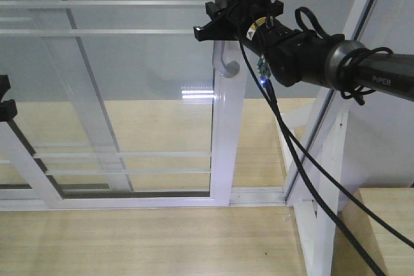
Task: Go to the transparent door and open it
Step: 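Pull the handle with the right gripper, sliding the glass panel toward the left arm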
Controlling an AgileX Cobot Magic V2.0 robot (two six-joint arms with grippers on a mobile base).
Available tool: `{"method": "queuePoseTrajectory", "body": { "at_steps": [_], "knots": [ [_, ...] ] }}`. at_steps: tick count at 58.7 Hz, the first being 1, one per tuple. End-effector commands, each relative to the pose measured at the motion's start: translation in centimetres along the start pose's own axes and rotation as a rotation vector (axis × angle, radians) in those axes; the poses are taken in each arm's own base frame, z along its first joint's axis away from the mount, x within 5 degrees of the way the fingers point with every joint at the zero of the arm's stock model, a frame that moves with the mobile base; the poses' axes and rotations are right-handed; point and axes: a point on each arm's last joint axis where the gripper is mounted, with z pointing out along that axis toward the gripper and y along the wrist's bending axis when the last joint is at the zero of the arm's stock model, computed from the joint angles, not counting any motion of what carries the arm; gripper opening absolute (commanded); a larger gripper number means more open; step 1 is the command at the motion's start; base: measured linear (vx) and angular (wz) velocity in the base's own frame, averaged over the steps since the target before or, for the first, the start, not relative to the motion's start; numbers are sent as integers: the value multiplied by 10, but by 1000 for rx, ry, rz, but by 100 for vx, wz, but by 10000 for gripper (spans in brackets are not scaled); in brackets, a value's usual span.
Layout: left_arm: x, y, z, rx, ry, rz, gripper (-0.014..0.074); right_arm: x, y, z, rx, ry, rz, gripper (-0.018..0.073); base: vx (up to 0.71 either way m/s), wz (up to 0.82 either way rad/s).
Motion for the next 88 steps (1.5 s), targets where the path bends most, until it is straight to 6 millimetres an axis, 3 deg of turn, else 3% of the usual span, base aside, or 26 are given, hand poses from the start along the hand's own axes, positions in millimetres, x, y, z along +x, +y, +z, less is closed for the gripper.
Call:
{"method": "queuePoseTrajectory", "body": {
  "at_steps": [1,9,21,28,37,52,60,71,77,88],
  "knots": [
    [-20,0,-4,-2,-123,-15,524,-35,41,-19,-107,-83,-24,83,0,0],
    [-20,0,-4,-2,-123,-15,524,-35,40,-19,-104,-74,-24,233,0,0],
    [-20,0,-4,-2,-123,-15,524,-36,39,-19,-85,-69,36,571,0,0],
    [-20,0,-4,-2,-123,-13,524,-38,37,-24,-69,-22,37,663,0,0],
    [-20,0,-4,-2,-122,-13,524,-51,34,-40,-54,70,-96,662,0,0],
    [-20,0,-4,-2,-123,-13,524,-91,23,-89,-23,162,-153,594,0,0],
    [-20,0,-5,-2,-125,-13,524,-109,3,-117,37,202,-131,581,0,0],
    [-21,0,-5,-3,-128,-13,524,-121,-43,-157,180,305,-109,581,0,0],
    [-21,0,-5,-3,-131,-13,524,-118,-67,-181,264,327,-77,581,0,0],
    [-21,0,-5,-3,-130,-12,524,-81,-93,-240,401,359,-24,581,0,0]
  ]
}}
